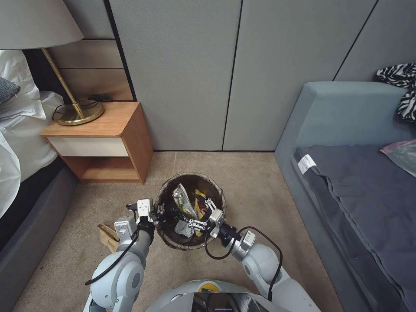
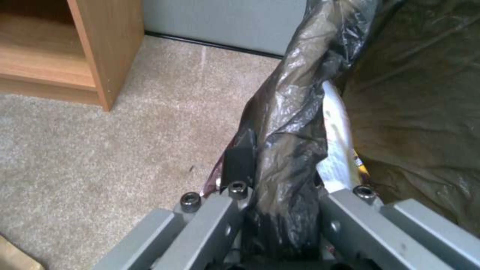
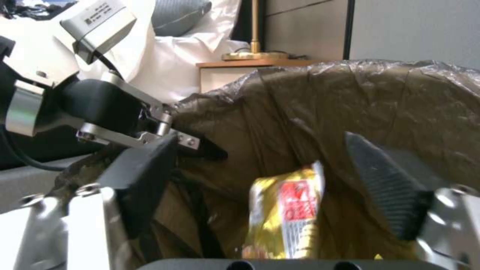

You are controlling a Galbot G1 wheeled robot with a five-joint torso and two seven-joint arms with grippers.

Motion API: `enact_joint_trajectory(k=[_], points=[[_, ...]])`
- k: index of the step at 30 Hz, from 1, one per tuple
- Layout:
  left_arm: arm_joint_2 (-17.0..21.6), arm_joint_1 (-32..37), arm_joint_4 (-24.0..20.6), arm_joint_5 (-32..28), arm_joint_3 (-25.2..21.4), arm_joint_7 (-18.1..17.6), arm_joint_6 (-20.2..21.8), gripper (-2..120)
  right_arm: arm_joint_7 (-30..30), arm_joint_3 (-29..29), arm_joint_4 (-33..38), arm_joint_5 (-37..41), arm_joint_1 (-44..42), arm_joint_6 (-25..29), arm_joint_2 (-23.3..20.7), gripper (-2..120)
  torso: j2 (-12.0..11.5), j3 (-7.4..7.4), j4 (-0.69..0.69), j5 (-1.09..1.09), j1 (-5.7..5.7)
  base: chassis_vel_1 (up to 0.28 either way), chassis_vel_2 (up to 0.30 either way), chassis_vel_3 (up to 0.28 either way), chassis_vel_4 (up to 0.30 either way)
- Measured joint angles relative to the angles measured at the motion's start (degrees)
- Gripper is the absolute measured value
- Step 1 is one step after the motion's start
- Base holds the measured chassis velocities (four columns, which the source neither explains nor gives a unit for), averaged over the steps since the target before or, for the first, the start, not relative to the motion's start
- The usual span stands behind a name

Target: Pick up the trash bin, then pick up the garbage from the floor and place it into the trash bin.

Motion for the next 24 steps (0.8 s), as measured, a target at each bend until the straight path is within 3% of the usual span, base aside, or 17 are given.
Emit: enact_joint_trajectory(k=[6,19,24], points=[[0.0,0.0,-0.1,-0.1,-0.1,0.1,0.0,2,-0.5,0.7,0.6,0.0,-0.4,0.2,-0.1,99,0.0,0.0,0.0,0.0,0.0,0.0,0.0,0.0,0.0],[0.0,-0.1,-0.1,-0.3,-0.4,0.1,0.0,2,-1.0,1.7,2.6,-0.1,-1.8,0.9,-0.5,100,0.0,0.0,0.0,0.0,0.0,0.0,0.0,0.0,0.0],[-0.2,-0.3,0.3,-0.3,-0.5,0.1,-0.1,2,2.9,3.5,9.4,-1.1,-4.3,3.3,0.6,100,0.0,0.0,0.0,0.01,0.0,0.0,0.0,0.0,0.0]])
